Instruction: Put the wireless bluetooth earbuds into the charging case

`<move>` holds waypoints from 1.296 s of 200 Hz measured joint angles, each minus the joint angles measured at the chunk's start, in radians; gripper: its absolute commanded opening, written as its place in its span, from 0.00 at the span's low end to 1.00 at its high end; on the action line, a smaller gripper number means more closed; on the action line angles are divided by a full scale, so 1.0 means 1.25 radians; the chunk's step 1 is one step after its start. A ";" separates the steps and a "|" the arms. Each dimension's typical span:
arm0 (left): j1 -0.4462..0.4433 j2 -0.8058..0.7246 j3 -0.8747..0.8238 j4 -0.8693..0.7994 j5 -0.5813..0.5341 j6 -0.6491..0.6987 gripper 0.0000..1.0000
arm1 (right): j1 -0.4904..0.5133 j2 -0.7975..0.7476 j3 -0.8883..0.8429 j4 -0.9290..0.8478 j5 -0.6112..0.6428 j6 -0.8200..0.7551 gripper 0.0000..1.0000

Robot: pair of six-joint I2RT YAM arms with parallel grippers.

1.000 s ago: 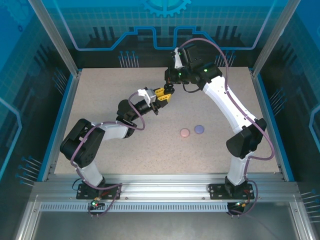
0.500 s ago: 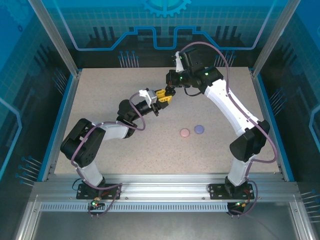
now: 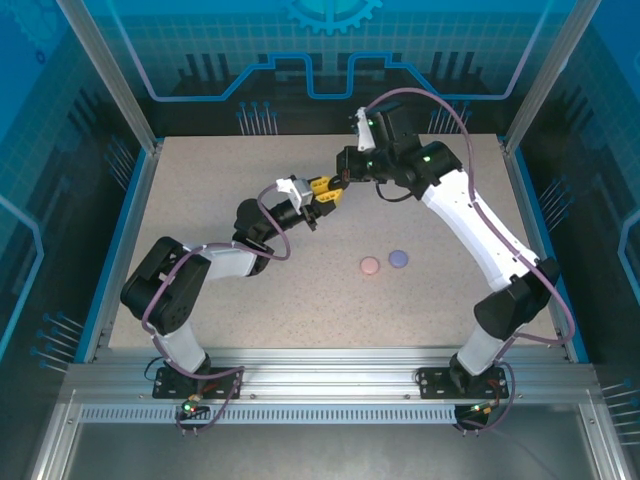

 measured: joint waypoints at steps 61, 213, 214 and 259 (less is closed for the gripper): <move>0.000 -0.001 -0.002 0.000 -0.034 -0.010 0.00 | -0.006 -0.131 -0.041 0.021 0.056 0.027 0.14; -0.022 -0.250 0.002 -0.703 -0.179 -0.230 0.00 | -0.009 -0.369 -0.373 0.050 0.144 0.119 0.50; -0.023 -0.250 0.002 -0.707 -0.180 -0.231 0.00 | -0.009 -0.369 -0.373 0.050 0.144 0.121 0.51; -0.052 -0.251 -0.013 -0.834 -0.185 -0.323 0.00 | -0.009 -0.391 -0.412 0.051 0.170 0.135 0.71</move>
